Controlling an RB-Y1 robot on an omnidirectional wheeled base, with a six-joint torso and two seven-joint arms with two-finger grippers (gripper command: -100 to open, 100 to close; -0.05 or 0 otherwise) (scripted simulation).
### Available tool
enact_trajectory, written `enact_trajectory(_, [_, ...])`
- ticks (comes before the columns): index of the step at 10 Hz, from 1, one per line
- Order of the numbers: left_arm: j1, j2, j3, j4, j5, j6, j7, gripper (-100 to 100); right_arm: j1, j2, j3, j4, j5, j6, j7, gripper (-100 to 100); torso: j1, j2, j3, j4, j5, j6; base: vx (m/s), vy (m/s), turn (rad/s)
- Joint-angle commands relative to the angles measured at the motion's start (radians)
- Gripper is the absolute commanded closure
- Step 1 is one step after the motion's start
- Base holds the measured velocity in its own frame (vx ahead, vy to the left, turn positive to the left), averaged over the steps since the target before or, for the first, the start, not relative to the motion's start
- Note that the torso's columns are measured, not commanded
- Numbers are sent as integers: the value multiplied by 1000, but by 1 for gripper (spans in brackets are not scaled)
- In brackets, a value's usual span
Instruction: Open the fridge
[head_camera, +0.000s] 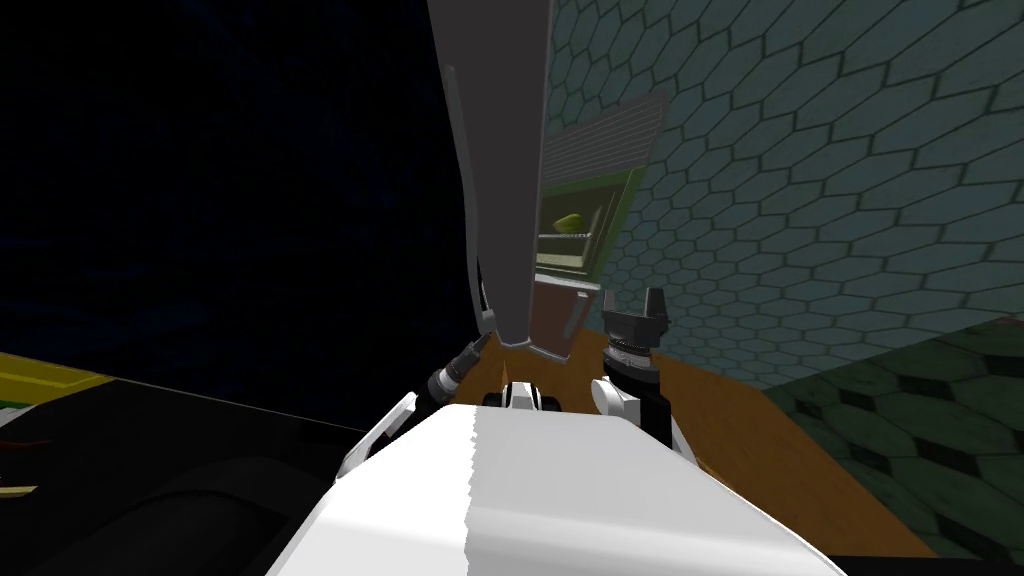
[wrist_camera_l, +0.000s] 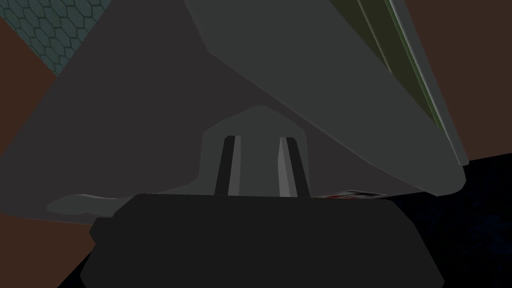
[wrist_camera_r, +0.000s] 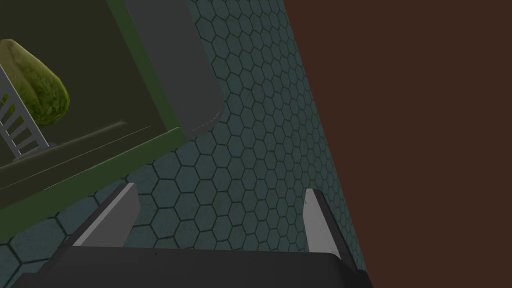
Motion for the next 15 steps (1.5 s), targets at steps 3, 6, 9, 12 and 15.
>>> enact_trajectory(3, [1,22,-25,-11,-9,-27,9,100,0,0,0,0,0,0,0,0,-14,4,6,-5,-1,0,-17,187,-41])
enact_trajectory(6, [7,51,-39,-22,-15,-61,20,100,0,0,0,0,0,0,0,0,4,5,7,-5,5,-1,34,246,-94])
enact_trajectory(9, [10,65,-45,-28,-18,-78,25,100,0,0,0,0,0,0,0,0,-1,-3,0,-5,2,1,35,240,-63])
enact_trajectory(12, [16,93,-59,-39,-23,-112,36,100,0,0,0,0,0,0,0,0,-6,-5,-1,-5,0,2,28,225,-67])
enact_trajectory(15, [59,136,-70,-70,-32,-122,47,-100,0,0,0,0,0,0,0,0,-5,-7,-5,-5,1,2,53,203,-24])
